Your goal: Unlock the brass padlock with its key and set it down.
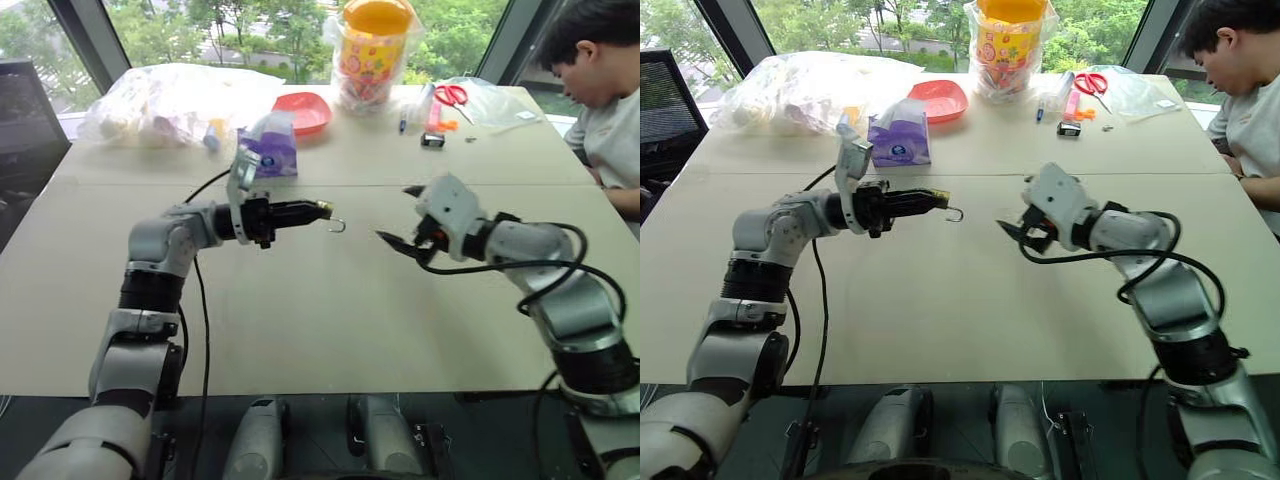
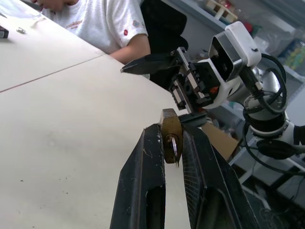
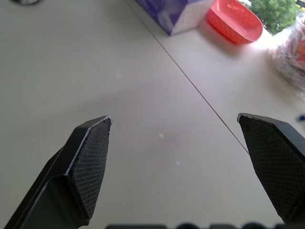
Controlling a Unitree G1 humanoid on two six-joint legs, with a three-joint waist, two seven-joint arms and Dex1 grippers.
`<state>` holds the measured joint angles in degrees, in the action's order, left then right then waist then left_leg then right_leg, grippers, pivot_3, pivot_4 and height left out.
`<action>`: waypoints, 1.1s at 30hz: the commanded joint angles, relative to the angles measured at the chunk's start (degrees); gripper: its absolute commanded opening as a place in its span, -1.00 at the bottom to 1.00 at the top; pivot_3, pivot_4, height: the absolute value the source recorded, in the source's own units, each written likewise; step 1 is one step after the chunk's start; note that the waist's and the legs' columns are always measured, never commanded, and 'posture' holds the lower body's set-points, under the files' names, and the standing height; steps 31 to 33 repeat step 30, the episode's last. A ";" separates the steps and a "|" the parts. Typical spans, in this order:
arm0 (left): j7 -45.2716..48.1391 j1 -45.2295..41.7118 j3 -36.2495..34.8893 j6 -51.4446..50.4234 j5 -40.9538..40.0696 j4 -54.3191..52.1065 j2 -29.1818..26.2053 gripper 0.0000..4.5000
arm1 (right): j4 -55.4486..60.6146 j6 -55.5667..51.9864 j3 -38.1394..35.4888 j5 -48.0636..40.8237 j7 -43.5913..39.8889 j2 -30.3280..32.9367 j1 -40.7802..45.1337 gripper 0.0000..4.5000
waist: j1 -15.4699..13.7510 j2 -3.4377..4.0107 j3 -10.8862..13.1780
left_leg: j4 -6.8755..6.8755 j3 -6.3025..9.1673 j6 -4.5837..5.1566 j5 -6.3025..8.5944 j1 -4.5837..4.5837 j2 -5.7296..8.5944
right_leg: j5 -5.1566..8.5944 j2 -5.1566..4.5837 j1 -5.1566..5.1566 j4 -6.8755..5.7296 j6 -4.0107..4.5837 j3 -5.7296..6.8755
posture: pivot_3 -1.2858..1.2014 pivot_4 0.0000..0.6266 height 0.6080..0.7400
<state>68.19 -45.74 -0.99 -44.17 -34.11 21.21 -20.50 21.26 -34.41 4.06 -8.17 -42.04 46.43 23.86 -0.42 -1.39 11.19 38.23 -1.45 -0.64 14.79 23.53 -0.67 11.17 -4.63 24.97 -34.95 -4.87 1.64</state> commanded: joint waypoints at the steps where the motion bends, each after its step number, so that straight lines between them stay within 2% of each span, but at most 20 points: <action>1: -3.58 0.73 2.64 0.27 2.94 2.43 2.60 -0.99 | 6.81 -1.70 -2.79 -3.58 -4.82 3.46 -3.09 0.95 | -0.18 0.00 0.00 | 0.00 0.01 0.00 0.00 -0.01 0.00 | 0.00 0.01 -0.01 -0.01 0.00 0.00 | 0.03 -0.52 1.00; 5: -6.12 -0.45 5.48 -0.37 6.25 9.97 6.41 -0.99 | 12.65 -6.73 -4.13 -7.98 -6.63 4.76 -5.90 0.95 | -0.01 -0.01 0.00 | -0.02 0.02 0.00 0.00 -0.04 -0.04 | 0.01 0.09 0.00 -0.04 -0.01 0.01 | 0.03 -0.52 1.00; 12: -8.01 -6.55 3.15 -0.25 7.51 23.01 11.09 -0.99 | 15.74 -10.26 -2.76 -8.66 -4.44 4.06 -5.87 0.95 | -0.29 -0.02 0.01 | 0.07 0.02 0.00 0.00 -0.03 -0.04 | 0.06 0.02 -0.01 -0.01 -0.01 0.02 | 0.03 -0.52 1.00; 13: -7.75 -7.00 3.28 -0.05 7.97 23.89 11.12 -0.54 | 15.92 -10.44 -2.71 -8.73 -4.22 4.03 -5.88 0.97 | -0.27 -0.02 0.01 | 0.07 0.02 0.00 0.00 -0.02 -0.04 | 0.04 0.02 -0.01 0.00 0.03 0.02 | 0.03 -0.52 1.00; 19: -6.17 -6.90 5.56 0.54 11.28 23.36 9.64 0.52 | 16.23 -10.77 -2.49 -8.63 -2.97 3.86 -6.19 0.97 | -0.29 -0.02 0.01 | 0.00 0.03 0.02 0.02 -0.01 -0.04 | 0.03 0.02 0.01 0.01 0.02 0.04 | 0.03 -0.52 1.00; 23: -7.23 -5.09 6.56 5.15 14.79 18.19 5.96 0.52 | 16.25 -10.88 -2.97 -8.69 -2.36 4.00 -6.79 0.97 | -0.12 -0.02 0.01 | 0.01 0.01 0.02 0.02 -0.03 -0.04 | 0.03 0.02 0.00 0.01 0.04 0.02 | 0.03 -0.52 1.00; 27: -8.35 -0.38 3.00 7.11 13.62 4.51 -0.46 0.52 | 15.05 -10.25 -4.70 -8.66 -0.91 3.13 -8.76 0.97 | 0.21 -0.01 0.01 | -0.03 0.04 0.01 0.02 -0.06 -0.19 | 0.01 0.08 0.04 -0.01 0.06 0.03 | 0.03 -0.52 1.00; 30: -11.55 4.14 -0.08 5.21 11.50 -4.27 -2.30 0.52 | 12.90 -9.33 -5.69 -8.05 2.32 0.16 -9.49 0.97 | -0.06 -0.01 0.00 | -0.04 0.04 0.01 0.02 -0.05 -0.19 | 0.01 0.05 0.08 -0.04 0.07 0.01 | 0.03 -0.52 1.00; 33: -11.55 4.14 -0.08 5.21 11.50 -4.27 -2.30 0.52 | 12.90 -9.33 -5.69 -8.05 2.32 0.16 -9.49 0.97 | -0.06 -0.01 0.00 | -0.04 0.04 0.01 0.02 -0.05 -0.19 | 0.01 0.05 0.08 -0.04 0.07 0.01 | 0.03 -0.52 1.00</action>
